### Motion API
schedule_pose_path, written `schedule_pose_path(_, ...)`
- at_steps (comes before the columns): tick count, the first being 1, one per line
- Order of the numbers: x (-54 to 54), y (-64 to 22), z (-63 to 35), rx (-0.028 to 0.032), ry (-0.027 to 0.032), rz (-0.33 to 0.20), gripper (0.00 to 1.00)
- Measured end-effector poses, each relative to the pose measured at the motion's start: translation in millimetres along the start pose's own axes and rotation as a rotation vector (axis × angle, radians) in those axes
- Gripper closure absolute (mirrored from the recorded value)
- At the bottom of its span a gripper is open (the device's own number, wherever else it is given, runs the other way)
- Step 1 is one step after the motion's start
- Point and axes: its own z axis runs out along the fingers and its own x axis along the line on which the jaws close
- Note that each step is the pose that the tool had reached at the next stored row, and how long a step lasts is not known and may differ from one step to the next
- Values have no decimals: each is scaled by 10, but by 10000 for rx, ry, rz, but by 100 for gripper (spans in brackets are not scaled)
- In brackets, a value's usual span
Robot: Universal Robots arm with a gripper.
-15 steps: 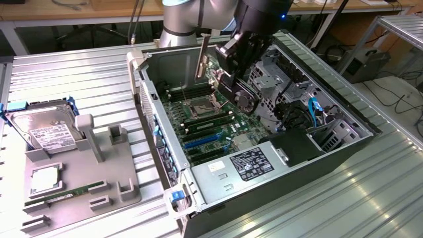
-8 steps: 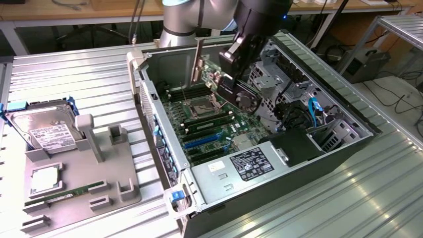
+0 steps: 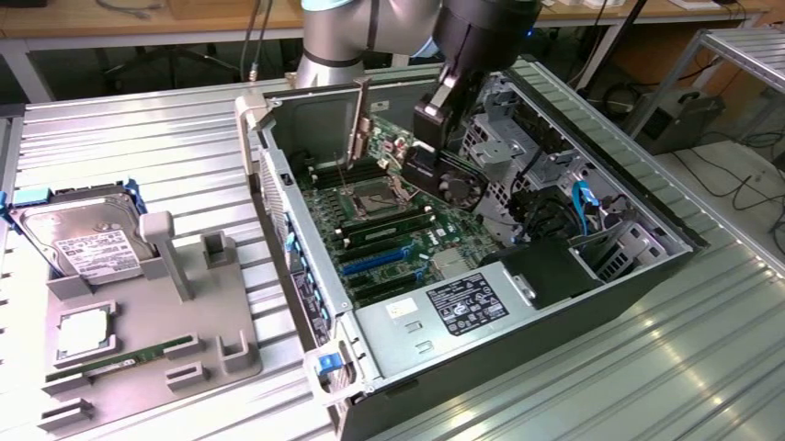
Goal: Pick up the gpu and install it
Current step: 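Insert the gpu into the slot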
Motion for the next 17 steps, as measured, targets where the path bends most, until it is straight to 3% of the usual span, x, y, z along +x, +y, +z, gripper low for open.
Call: schedule_pose_path(17,-3,-5,75,112,208,-3323,74)
